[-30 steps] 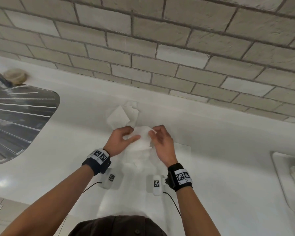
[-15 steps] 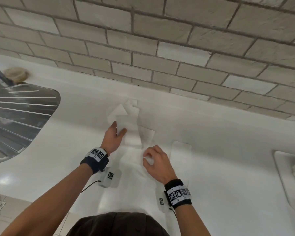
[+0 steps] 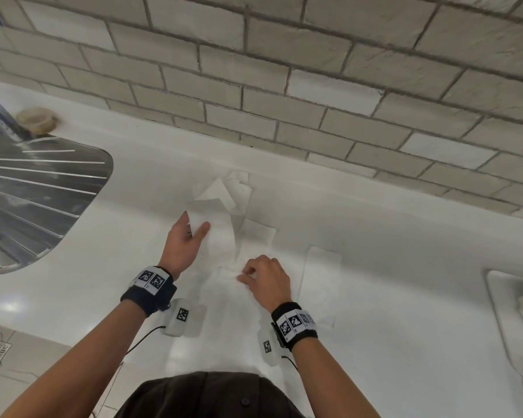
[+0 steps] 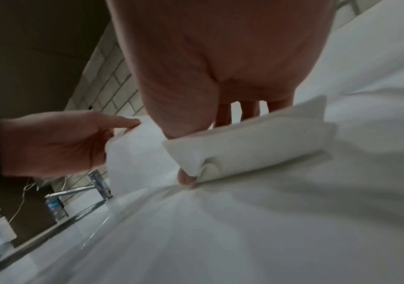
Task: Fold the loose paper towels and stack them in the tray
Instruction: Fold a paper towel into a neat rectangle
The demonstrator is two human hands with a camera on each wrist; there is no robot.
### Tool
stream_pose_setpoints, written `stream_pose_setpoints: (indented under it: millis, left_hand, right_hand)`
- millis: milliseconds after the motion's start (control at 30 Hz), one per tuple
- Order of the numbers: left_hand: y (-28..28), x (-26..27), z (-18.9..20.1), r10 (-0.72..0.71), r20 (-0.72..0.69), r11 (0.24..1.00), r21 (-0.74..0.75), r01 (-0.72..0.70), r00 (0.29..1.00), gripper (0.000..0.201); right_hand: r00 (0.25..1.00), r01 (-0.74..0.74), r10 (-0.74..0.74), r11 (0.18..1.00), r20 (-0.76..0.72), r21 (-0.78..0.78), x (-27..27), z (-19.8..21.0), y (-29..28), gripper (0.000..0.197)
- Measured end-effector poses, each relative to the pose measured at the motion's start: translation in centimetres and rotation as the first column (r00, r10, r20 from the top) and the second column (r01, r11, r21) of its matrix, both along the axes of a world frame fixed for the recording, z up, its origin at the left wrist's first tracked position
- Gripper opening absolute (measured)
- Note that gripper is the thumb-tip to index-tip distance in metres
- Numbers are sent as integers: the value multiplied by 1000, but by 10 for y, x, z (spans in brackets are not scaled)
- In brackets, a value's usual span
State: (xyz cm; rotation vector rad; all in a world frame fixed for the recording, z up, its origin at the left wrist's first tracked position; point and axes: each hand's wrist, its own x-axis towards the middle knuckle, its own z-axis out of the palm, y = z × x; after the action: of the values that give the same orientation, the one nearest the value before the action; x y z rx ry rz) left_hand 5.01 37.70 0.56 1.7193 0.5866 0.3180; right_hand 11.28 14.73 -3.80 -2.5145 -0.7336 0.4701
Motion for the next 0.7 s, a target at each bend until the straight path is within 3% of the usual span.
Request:
stream_pose_setpoints:
  millis: [167,367,467,600,700]
  left_hand:
    - [3,-6,4,-2,10,1000,10,1,1000,37]
    - [0,-2,9,-34,27,999,32,33,999,33]
    - [-1,2,17,-40,36,999,26,39,999,30]
    - [-8,10,35,-48,62,999,-23,49,997,38]
    - [-27,17,52,-200,102,977,-58,206,975,31]
  right_hand:
    - [993,17,-13,999,-119,31,8,2,-3,18]
    - [993,-24,22,1000,-112,-13,9,13,-3,20]
    - [990,-25,35,997,-137,74,8,26,-10,16]
    - [972,-205,222,961,-79,186,9,79,-28,13]
    - [945,-320,327,902,26,290,15,139,-33,10]
